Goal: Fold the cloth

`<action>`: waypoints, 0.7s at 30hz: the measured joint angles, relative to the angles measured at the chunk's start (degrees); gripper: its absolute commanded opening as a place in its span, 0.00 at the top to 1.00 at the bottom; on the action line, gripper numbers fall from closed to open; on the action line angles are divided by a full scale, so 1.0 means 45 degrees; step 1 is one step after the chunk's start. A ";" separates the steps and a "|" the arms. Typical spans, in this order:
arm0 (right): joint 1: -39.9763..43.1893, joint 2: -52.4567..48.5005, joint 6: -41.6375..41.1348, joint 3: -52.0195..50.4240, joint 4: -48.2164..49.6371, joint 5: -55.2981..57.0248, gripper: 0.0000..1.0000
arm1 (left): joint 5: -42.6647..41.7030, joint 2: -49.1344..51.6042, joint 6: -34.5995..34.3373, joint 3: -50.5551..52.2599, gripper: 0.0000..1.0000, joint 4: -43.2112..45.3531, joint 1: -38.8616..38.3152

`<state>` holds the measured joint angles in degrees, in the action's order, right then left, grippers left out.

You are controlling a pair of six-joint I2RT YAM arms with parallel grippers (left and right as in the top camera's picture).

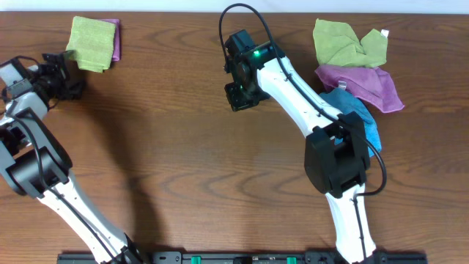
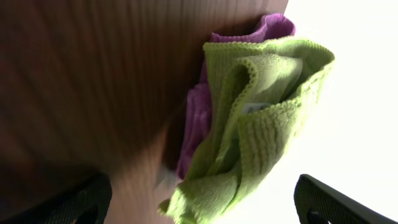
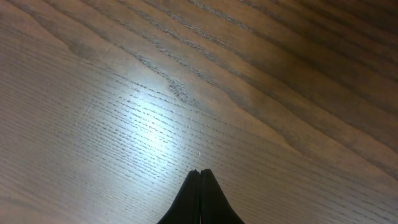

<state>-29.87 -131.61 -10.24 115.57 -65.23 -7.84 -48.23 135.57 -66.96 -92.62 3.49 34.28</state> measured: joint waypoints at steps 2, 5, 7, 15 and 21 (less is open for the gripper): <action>0.0000 0.0000 0.0000 0.0000 0.0005 0.0005 0.99 | -0.0461 -0.0005 0.0559 0.0000 0.05 -0.0228 0.0180; 0.0000 0.0000 0.0000 0.0000 0.0049 0.0005 0.99 | -0.1234 -0.0005 0.1302 0.0000 0.05 -0.0457 0.0447; 0.0000 0.0000 0.0000 0.0000 0.0087 0.0005 0.99 | -0.1826 -0.0005 0.1627 0.0000 0.05 -0.0447 0.0583; 0.0000 0.0000 0.0000 0.0000 0.0083 0.0005 0.98 | -0.3337 -0.0170 0.2584 0.0000 0.05 -0.0646 0.0748; 0.0000 0.0000 0.0000 0.0000 0.0063 0.0005 0.99 | -0.3303 -0.2132 0.4789 0.0019 0.05 -0.3925 0.0801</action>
<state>-29.87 -131.61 -10.24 115.57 -64.95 -7.81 -63.09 125.97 -45.41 -92.53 -14.17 37.89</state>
